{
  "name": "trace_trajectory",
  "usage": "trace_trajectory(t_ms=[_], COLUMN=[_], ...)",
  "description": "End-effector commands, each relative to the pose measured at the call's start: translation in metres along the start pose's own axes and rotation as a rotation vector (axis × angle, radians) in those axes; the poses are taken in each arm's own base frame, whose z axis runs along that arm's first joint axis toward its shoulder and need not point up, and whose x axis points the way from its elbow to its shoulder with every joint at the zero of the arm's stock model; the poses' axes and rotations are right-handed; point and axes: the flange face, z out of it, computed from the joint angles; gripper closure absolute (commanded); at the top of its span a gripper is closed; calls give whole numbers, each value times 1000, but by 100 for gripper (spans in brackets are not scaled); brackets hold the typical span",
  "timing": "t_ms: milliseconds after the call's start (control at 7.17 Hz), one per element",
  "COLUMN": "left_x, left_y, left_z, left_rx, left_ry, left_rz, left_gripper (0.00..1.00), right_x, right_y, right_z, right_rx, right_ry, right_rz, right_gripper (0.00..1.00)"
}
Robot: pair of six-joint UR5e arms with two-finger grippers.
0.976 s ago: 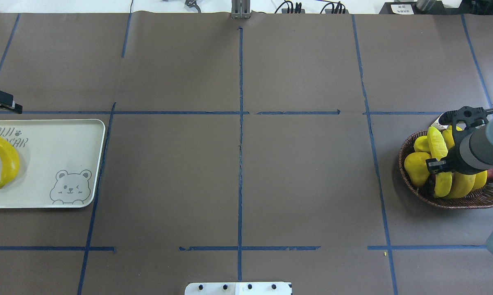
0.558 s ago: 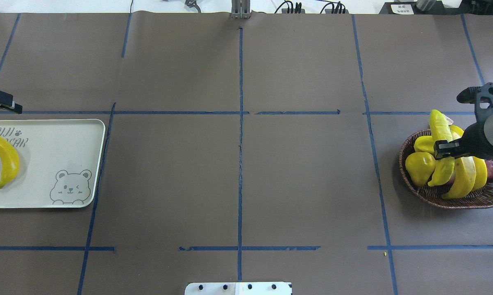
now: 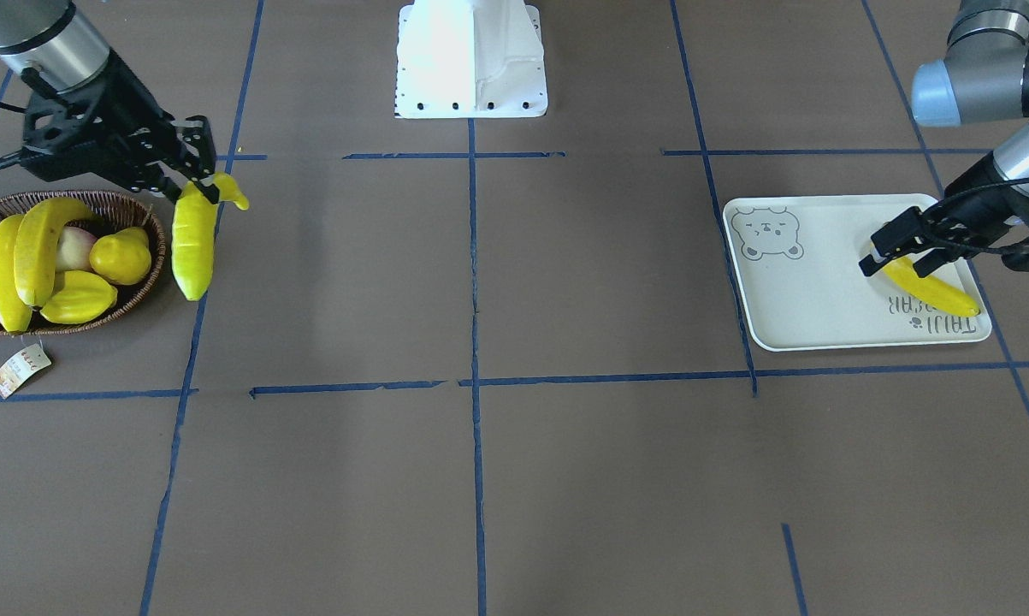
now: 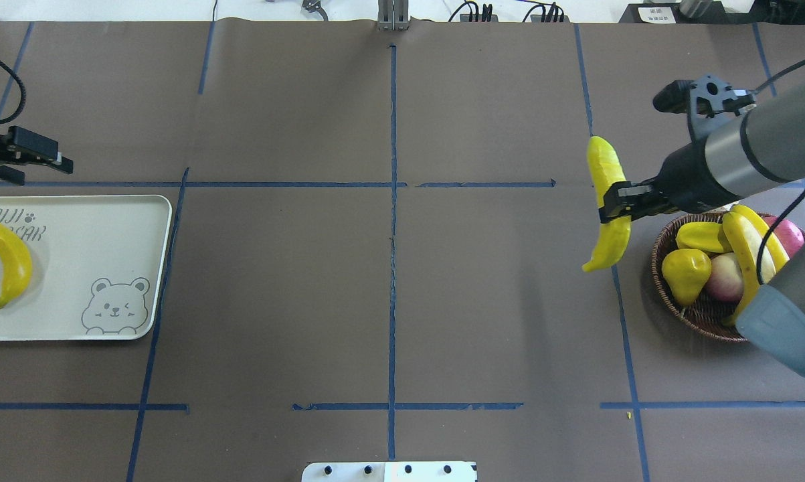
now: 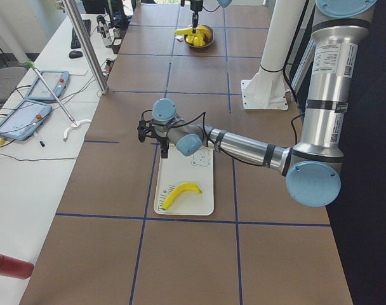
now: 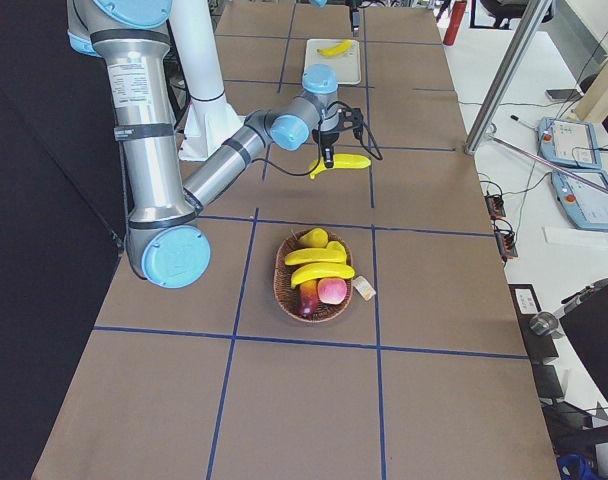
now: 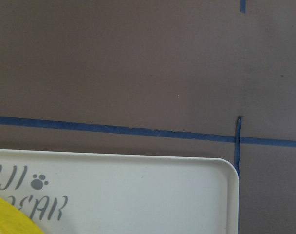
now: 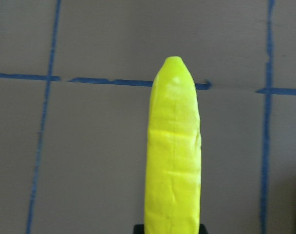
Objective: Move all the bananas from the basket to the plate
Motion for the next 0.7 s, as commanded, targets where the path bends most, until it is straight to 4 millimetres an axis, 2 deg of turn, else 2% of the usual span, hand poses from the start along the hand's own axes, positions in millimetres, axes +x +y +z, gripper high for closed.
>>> trace_trajectory(t_ms=[0,139,279,418,558], left_x=[120,156,209,262,294], left_y=[20,37,51,64,73], left_z=[19,17,21,26,25], left_rx=[-30,-49,-94,-133,-133], left_ry=[199,313,396,443,478], left_rz=[-64,-101,-107,-62,-60], left_gripper=[1,1,1,1,1], right_x=[-95,-109,-128,-150,-166], right_y=[11,21,30,30,33], right_z=[15,21,32,41,51], right_rx=[14,47,38,30,14], right_ry=[-211,-251,-268,-282,-292], right_rz=[94,100,93,81,68], right_gripper=[98,98,98,98,98])
